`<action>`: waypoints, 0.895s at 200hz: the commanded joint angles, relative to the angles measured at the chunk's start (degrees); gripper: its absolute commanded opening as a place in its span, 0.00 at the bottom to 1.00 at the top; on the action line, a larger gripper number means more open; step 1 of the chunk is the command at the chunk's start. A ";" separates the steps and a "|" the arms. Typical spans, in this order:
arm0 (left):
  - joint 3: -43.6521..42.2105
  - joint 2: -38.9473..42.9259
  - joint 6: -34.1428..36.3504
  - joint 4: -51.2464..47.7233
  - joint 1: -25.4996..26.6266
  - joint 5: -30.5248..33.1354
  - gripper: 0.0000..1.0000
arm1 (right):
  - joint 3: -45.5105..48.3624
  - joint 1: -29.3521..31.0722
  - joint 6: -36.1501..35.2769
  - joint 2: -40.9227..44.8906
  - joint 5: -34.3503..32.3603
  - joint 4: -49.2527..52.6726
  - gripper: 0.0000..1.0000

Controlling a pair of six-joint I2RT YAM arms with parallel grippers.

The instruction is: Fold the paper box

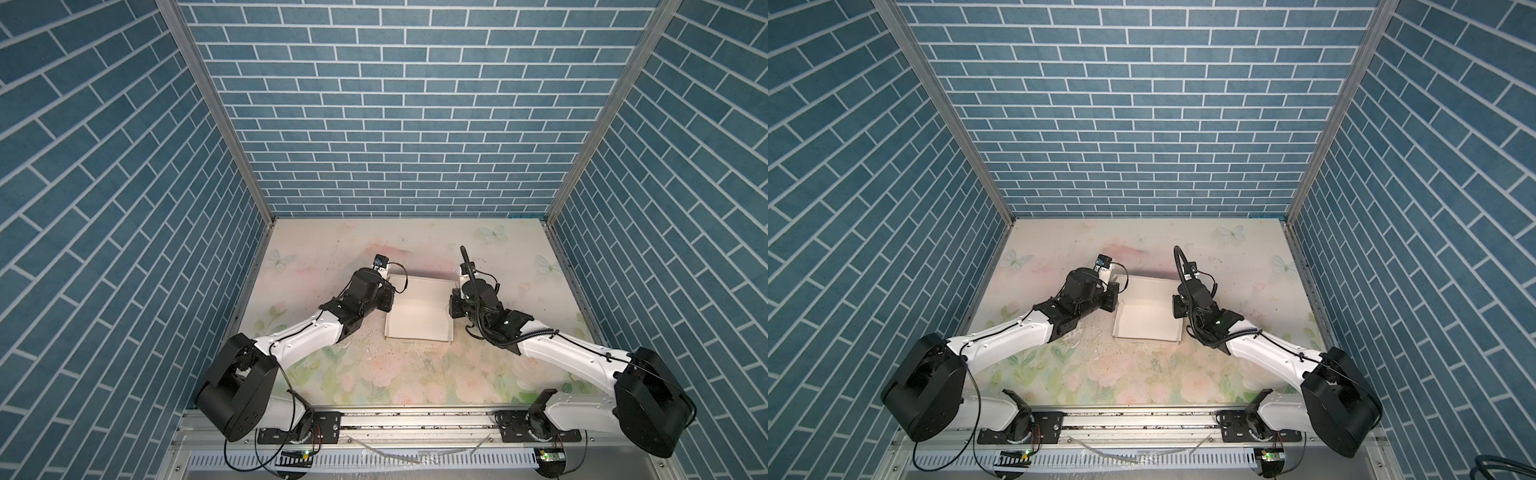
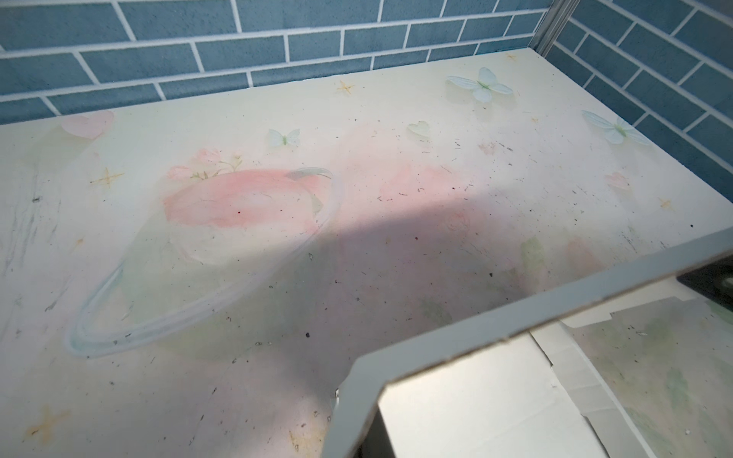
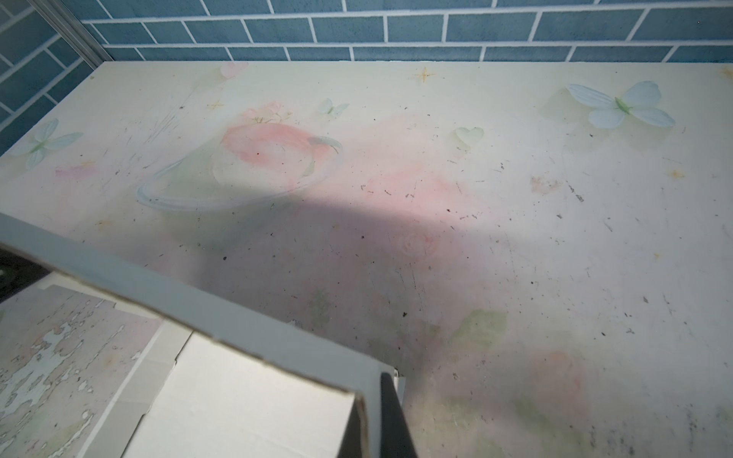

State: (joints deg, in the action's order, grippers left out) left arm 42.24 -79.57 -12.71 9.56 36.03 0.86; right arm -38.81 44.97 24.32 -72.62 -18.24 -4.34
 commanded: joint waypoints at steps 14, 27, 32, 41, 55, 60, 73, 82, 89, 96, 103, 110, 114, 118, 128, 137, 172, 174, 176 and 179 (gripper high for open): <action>-2.07 1.76 -1.56 1.24 2.83 -2.47 0.00 | 2.99 4.56 3.41 0.07 1.08 -0.03 0.01; -3.45 2.10 -2.28 1.25 3.29 -1.76 0.00 | 3.15 5.73 3.55 -0.04 -0.02 0.10 0.01; -3.69 2.18 -2.59 1.40 3.46 -1.61 0.00 | 3.26 6.12 3.63 -0.07 -0.48 0.08 0.01; -4.06 2.31 -3.15 1.72 3.81 -1.25 0.00 | 3.39 6.84 3.75 -0.07 -1.23 -0.01 0.01; -4.64 2.67 -4.11 2.22 4.67 -0.30 0.00 | 3.76 7.70 4.22 -0.07 -2.10 -0.01 0.01; -4.97 2.85 -4.44 2.44 4.94 0.29 0.00 | 3.95 8.00 4.33 -0.08 -2.36 -0.11 0.01; -6.04 3.26 -5.53 3.43 5.73 1.70 0.00 | 4.09 8.86 4.64 -0.07 -2.97 -0.22 0.01; -6.87 3.65 -6.22 4.16 6.08 2.26 0.00 | 4.18 9.35 4.69 -0.07 -3.34 -0.03 0.01; -7.42 3.95 -6.77 4.63 6.35 2.72 0.00 | 4.35 9.71 4.84 0.01 -3.90 0.08 0.01; -8.15 4.20 -7.14 5.16 6.65 3.15 0.00 | 4.48 10.17 4.87 0.11 -4.36 0.12 0.01; -8.59 4.46 -7.33 5.44 6.90 3.48 0.00 | 4.67 10.54 4.95 0.18 -4.69 0.11 0.01; -8.96 4.74 -7.52 5.51 7.18 3.77 0.00 | 4.92 11.03 5.19 0.28 -5.32 0.10 0.01; -9.08 4.84 -7.59 5.63 7.27 3.88 0.00 | 5.11 11.26 5.33 0.41 -5.58 0.00 0.01; -9.30 4.99 -7.53 5.69 7.37 4.03 0.00 | 5.23 11.50 5.39 0.50 -5.84 -0.08 0.01; -9.88 5.26 -7.74 6.11 7.69 4.28 0.00 | 5.60 12.12 5.61 0.63 -6.47 -0.27 0.01; -10.28 5.36 -7.81 6.50 7.90 4.30 0.00 | 5.89 12.67 5.89 0.72 -6.95 -0.34 0.02; -12.37 6.17 -8.52 7.90 9.29 5.72 0.00 | 6.60 14.73 6.40 0.16 -8.43 -1.06 0.02; -12.43 6.18 -8.57 7.96 9.31 5.73 0.00 | 6.63 14.91 6.43 0.12 -8.58 -1.10 0.02; -12.51 6.22 -8.61 8.00 9.43 5.79 0.00 | 6.64 15.07 6.44 0.05 -8.68 -1.15 0.01; -12.71 6.20 -8.63 8.15 9.55 5.89 0.00 | 6.73 15.25 6.51 -0.05 -8.83 -1.19 0.02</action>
State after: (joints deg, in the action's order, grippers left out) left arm 31.59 -73.52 -20.32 18.20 42.68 12.01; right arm -34.00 56.95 28.75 -71.18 -33.23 -6.83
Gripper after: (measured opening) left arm 0.052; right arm 0.044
